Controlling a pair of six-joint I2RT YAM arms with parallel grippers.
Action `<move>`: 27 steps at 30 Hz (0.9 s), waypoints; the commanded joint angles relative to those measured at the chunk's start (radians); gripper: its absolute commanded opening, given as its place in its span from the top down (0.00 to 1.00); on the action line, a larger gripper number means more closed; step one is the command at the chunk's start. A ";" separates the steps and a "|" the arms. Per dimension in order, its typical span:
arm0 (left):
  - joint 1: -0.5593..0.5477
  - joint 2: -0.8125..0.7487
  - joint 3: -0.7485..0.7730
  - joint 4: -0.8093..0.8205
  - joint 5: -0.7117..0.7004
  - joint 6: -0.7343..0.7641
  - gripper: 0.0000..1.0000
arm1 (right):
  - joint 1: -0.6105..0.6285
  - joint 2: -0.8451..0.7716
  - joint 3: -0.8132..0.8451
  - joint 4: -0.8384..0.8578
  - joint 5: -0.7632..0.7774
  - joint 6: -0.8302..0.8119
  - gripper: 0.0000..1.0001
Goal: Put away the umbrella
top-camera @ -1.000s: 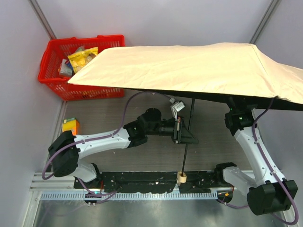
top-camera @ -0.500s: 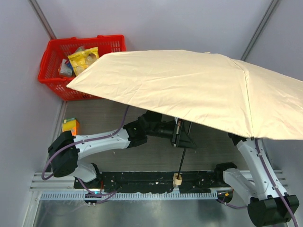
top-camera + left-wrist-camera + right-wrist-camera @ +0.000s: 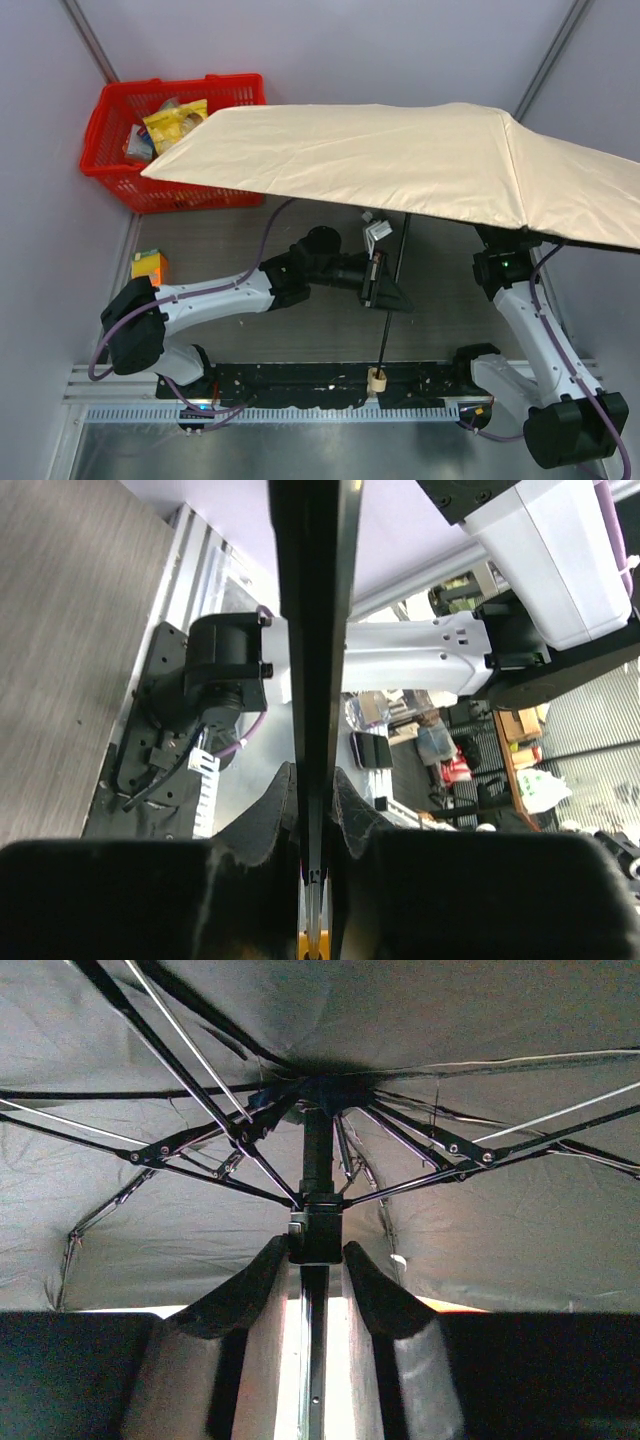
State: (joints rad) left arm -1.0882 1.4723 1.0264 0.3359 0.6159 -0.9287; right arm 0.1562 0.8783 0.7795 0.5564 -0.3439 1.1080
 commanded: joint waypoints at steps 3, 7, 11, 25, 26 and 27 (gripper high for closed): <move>0.067 -0.046 0.046 0.221 -0.168 -0.038 1.00 | 0.011 0.149 0.066 0.109 -0.159 0.269 0.58; 0.067 -0.043 0.035 0.232 -0.173 -0.045 1.00 | 0.008 0.191 0.096 0.172 -0.145 0.312 0.50; 0.068 -0.032 0.037 0.233 -0.168 -0.048 1.00 | 0.009 0.197 0.132 0.145 -0.113 0.280 0.43; 0.067 -0.023 0.026 0.232 -0.165 -0.065 1.00 | 0.019 0.438 0.389 0.062 -0.214 0.283 0.41; 0.068 -0.023 0.026 0.232 -0.163 -0.067 1.00 | 0.022 0.441 0.398 0.048 -0.213 0.262 0.42; 0.067 -0.021 0.026 0.232 -0.163 -0.067 1.00 | 0.031 0.442 0.408 0.001 -0.208 0.244 0.43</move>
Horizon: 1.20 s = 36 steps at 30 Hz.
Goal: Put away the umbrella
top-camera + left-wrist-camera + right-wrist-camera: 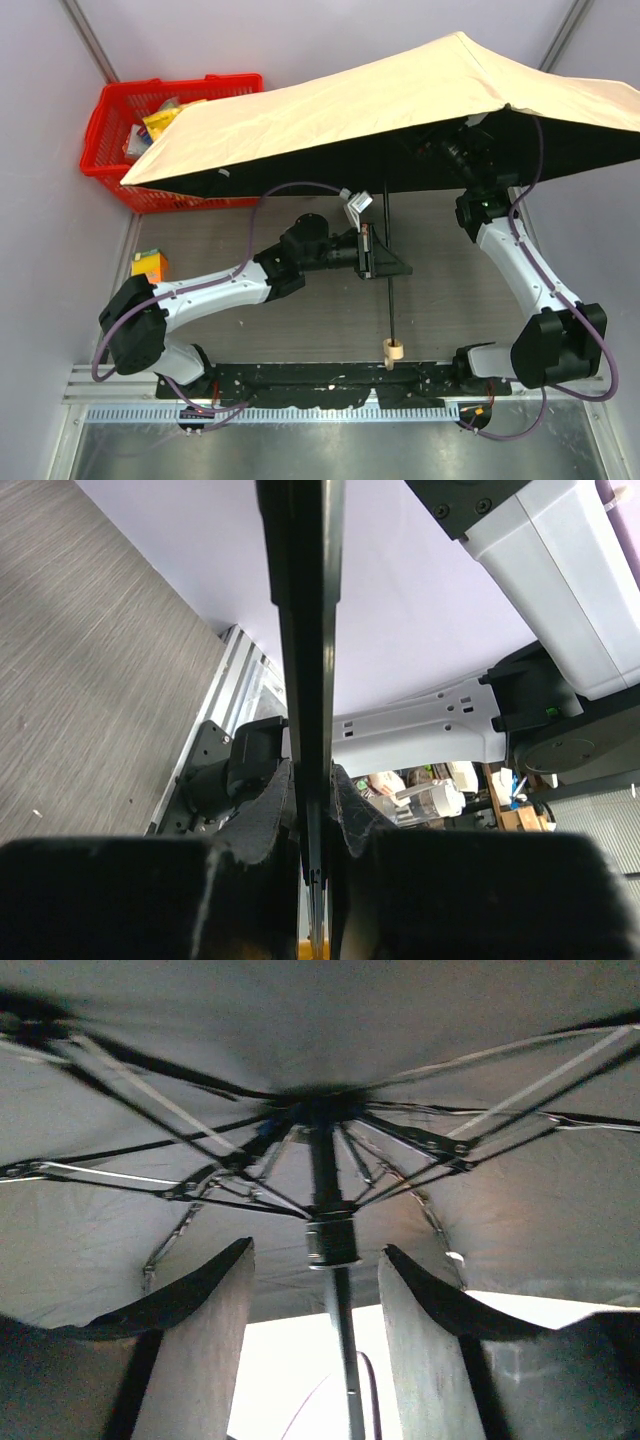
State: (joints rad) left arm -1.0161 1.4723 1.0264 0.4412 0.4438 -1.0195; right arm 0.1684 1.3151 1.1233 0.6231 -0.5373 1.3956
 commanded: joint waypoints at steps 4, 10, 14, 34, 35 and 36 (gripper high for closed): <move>-0.007 -0.018 0.024 0.128 0.009 0.022 1.00 | 0.036 -0.020 0.081 -0.162 0.023 -0.153 0.37; -0.010 -0.010 0.023 0.134 0.007 0.018 1.00 | 0.046 0.062 0.102 -0.014 -0.004 -0.044 0.42; -0.013 -0.012 0.020 0.136 0.006 0.016 1.00 | 0.049 0.088 0.104 0.059 -0.001 0.006 0.54; -0.018 -0.010 0.004 0.168 0.004 -0.005 1.00 | 0.071 0.170 0.096 0.329 0.030 0.143 0.86; -0.018 -0.010 0.001 0.169 0.003 -0.004 1.00 | 0.071 0.176 0.096 0.336 0.027 0.144 0.93; -0.019 -0.010 0.001 0.168 0.001 -0.005 1.00 | 0.071 0.179 0.093 0.351 0.026 0.143 1.00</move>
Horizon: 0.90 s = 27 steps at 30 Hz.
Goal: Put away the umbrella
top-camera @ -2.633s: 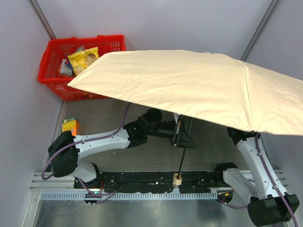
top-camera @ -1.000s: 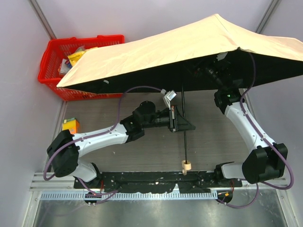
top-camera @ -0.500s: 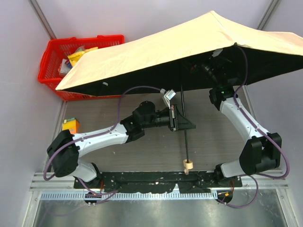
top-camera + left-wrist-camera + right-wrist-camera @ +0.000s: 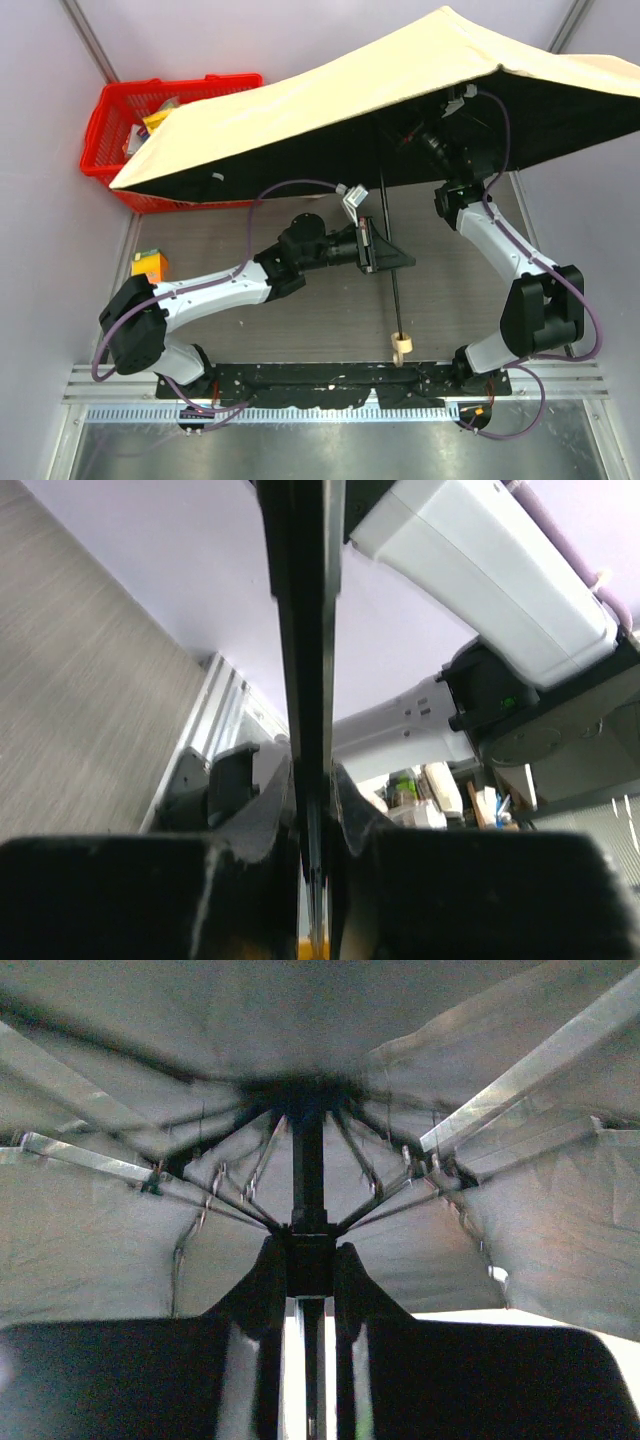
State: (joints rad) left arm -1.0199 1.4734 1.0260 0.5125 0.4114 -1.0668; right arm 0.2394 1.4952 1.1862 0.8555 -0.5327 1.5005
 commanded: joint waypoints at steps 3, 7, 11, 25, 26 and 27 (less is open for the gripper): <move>-0.016 -0.018 -0.010 0.110 0.023 0.041 1.00 | -0.002 -0.004 -0.017 0.175 0.051 0.064 1.00; -0.006 -0.048 -0.011 0.012 -0.037 0.112 1.00 | 0.000 -0.071 -0.059 0.082 0.071 0.120 1.00; 0.015 -0.067 0.034 -0.130 -0.098 0.195 1.00 | 0.001 -0.235 -0.022 -0.239 0.111 -0.055 1.00; 0.115 0.045 0.263 -0.201 0.087 0.127 1.00 | 0.012 -0.480 -0.350 -0.370 -0.009 -0.329 1.00; 0.115 0.048 0.252 -0.183 0.092 0.110 1.00 | 0.008 -0.484 -0.347 -0.375 0.005 -0.345 1.00; 0.115 0.051 0.234 -0.174 0.092 0.091 0.96 | -0.003 -0.483 -0.333 -0.369 0.038 -0.353 1.00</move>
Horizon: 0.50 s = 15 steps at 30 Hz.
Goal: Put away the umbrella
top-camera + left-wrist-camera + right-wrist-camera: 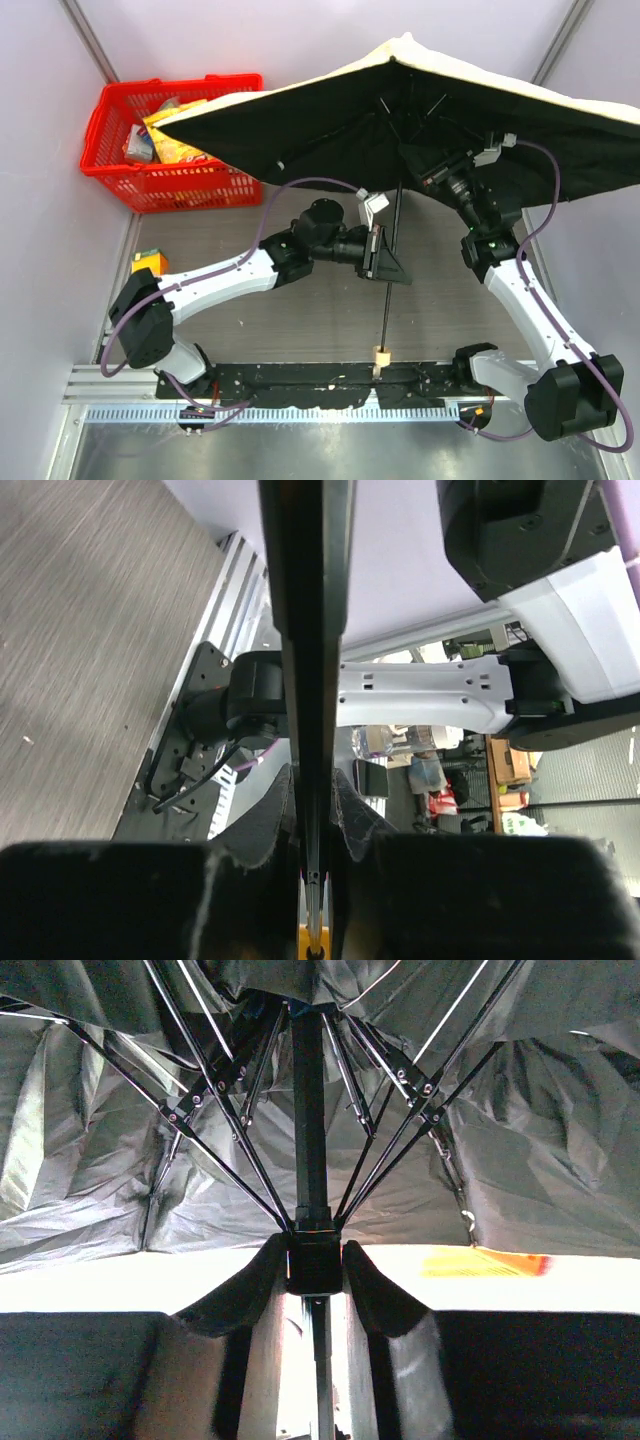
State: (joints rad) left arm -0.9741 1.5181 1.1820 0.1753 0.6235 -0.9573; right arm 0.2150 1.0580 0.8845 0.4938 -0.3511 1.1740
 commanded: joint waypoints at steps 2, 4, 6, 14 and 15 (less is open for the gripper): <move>0.066 -0.005 0.009 0.173 -0.123 -0.035 0.71 | 0.008 -0.050 -0.029 0.050 -0.071 -0.028 1.00; 0.058 -0.041 -0.074 0.167 -0.145 -0.029 0.53 | 0.003 -0.050 -0.003 0.040 0.010 -0.036 1.00; 0.037 -0.088 -0.143 0.132 -0.180 -0.011 0.41 | -0.003 -0.041 0.025 0.038 0.084 -0.022 1.00; -0.112 -0.150 -0.220 -0.095 -0.419 0.111 0.31 | -0.035 0.088 0.137 0.144 0.140 0.087 1.00; -0.113 -0.142 -0.220 -0.103 -0.426 0.108 0.32 | -0.040 0.095 0.157 0.143 0.135 0.090 1.00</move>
State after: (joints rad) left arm -1.0595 1.3811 0.9661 0.1543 0.3138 -0.9096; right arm 0.1894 1.1229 0.9276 0.4854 -0.2607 1.1908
